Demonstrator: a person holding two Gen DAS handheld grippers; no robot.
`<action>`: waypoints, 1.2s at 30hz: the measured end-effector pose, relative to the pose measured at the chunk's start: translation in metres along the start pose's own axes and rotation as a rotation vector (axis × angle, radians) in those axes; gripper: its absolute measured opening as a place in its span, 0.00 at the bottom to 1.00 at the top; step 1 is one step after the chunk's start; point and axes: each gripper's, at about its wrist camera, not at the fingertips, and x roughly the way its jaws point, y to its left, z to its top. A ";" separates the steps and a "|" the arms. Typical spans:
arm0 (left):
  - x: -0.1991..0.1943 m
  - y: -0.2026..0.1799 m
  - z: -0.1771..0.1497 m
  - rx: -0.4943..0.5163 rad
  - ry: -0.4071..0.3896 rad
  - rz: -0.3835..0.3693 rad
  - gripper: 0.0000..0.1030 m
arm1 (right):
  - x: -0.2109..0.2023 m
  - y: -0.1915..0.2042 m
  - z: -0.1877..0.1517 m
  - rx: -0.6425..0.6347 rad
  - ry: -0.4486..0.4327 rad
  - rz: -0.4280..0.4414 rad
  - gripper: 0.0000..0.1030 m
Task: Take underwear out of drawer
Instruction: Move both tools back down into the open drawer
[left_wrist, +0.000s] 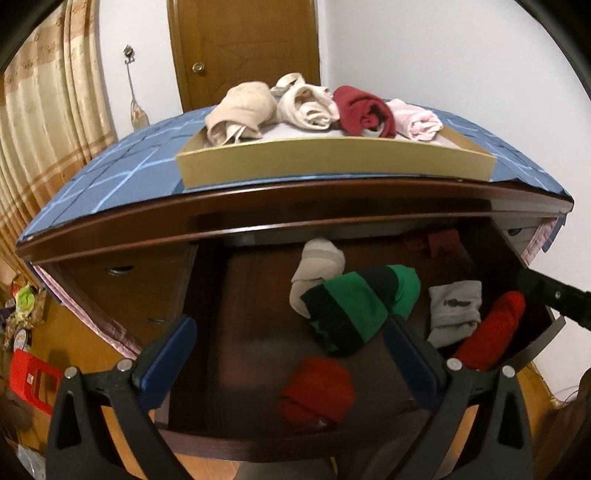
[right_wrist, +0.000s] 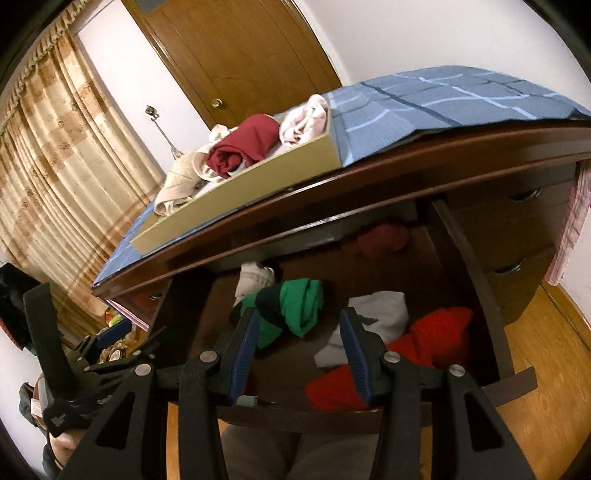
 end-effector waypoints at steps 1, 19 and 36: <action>0.003 0.003 0.000 -0.011 0.012 -0.003 1.00 | 0.004 -0.002 0.001 0.007 0.011 0.000 0.47; 0.038 -0.010 0.019 0.126 0.108 -0.099 1.00 | 0.045 -0.035 0.017 0.037 0.199 -0.097 0.47; 0.052 -0.021 0.031 0.359 0.141 -0.179 1.00 | 0.129 -0.026 0.022 -0.067 0.534 -0.247 0.47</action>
